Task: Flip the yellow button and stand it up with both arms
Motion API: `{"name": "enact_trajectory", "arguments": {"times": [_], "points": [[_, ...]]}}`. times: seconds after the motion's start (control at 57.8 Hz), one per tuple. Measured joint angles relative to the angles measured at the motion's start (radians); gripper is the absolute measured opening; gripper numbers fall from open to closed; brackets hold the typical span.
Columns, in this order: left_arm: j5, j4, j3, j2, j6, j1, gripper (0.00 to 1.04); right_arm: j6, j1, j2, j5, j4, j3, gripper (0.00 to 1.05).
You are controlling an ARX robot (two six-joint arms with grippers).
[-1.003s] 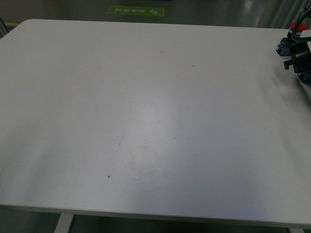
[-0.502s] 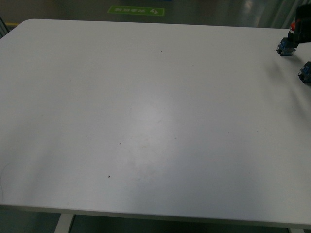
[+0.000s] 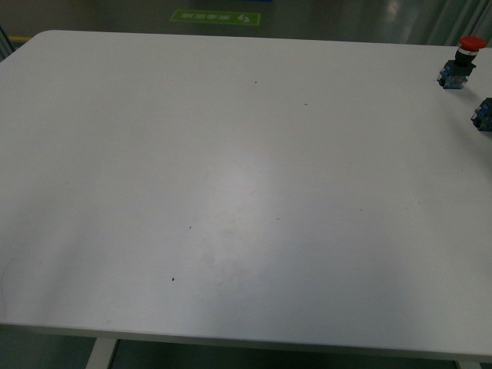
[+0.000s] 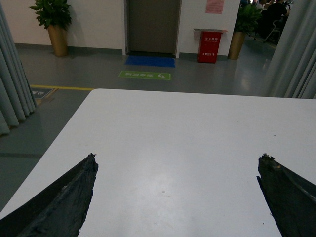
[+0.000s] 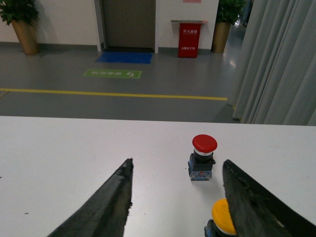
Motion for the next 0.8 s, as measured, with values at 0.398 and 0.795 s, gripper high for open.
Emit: {"name": "enact_trajectory", "arguments": {"times": [0.398,0.795], "points": [[0.0,0.0,0.0,0.0,0.0,0.0,0.98,0.002,0.051,-0.325,0.048,0.023,-0.357,0.03],[0.0,0.0,0.0,0.0,0.0,0.0,0.98,0.003,0.051,-0.678,0.048,-0.14,-0.555,0.03]]}}
